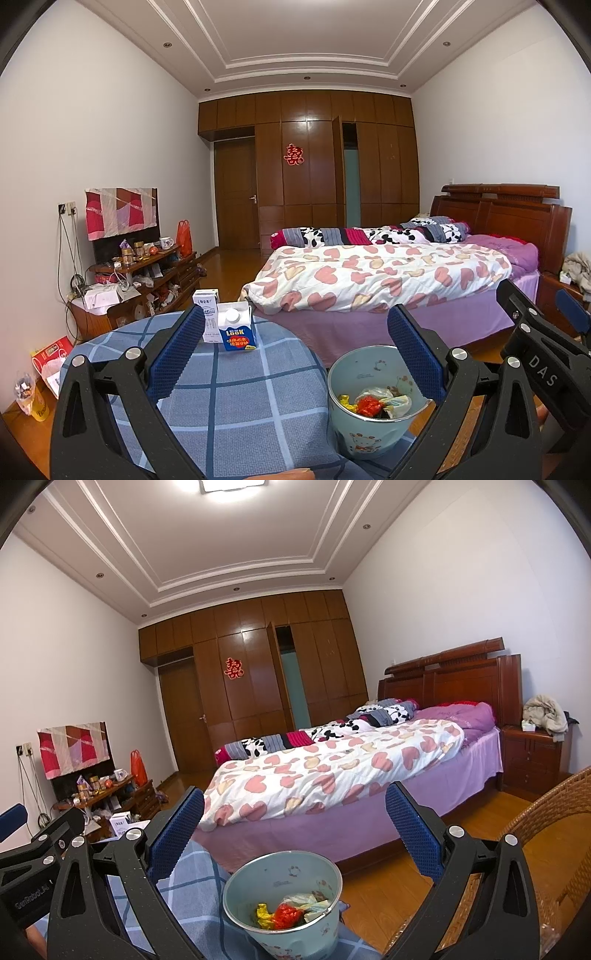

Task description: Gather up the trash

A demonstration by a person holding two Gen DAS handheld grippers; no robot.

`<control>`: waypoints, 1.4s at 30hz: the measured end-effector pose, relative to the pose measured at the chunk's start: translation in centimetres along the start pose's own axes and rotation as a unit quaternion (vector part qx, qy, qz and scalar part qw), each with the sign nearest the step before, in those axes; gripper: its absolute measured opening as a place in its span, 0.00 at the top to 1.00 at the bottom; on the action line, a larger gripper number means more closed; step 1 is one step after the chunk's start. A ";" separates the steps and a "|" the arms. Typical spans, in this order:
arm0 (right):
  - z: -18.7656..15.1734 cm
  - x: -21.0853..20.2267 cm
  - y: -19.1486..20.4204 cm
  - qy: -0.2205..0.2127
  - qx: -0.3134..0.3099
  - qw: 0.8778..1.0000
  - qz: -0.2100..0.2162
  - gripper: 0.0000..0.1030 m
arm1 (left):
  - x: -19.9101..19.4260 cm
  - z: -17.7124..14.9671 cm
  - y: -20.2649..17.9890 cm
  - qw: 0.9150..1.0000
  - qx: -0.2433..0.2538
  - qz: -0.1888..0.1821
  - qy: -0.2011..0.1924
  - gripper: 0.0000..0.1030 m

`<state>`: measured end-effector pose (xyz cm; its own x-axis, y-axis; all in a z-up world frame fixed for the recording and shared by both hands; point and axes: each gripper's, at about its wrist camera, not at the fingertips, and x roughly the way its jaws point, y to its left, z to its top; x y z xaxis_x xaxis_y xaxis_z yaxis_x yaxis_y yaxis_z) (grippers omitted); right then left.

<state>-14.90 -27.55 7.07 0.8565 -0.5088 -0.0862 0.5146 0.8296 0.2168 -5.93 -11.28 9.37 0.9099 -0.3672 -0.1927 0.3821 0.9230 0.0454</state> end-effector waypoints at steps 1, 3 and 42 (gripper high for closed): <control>-0.1 0.0 0.0 0.001 0.000 1.000 0.000 0.06 | 0.0 0.0 0.0 1.000 0.000 0.000 0.001 0.06; -0.2 0.0 0.1 0.002 0.000 1.000 0.000 0.06 | 0.0 0.0 0.0 1.000 -0.001 0.000 0.001 0.06; -0.5 -0.3 -0.6 0.006 0.001 1.000 -0.005 0.06 | 0.2 0.0 0.1 1.000 0.001 0.004 0.015 0.06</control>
<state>-15.47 -27.79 6.49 0.8514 -0.5147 -0.1010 0.5237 0.8237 0.2174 -5.68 -11.30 9.30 0.9078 -0.3562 -0.2212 0.3751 0.9257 0.0487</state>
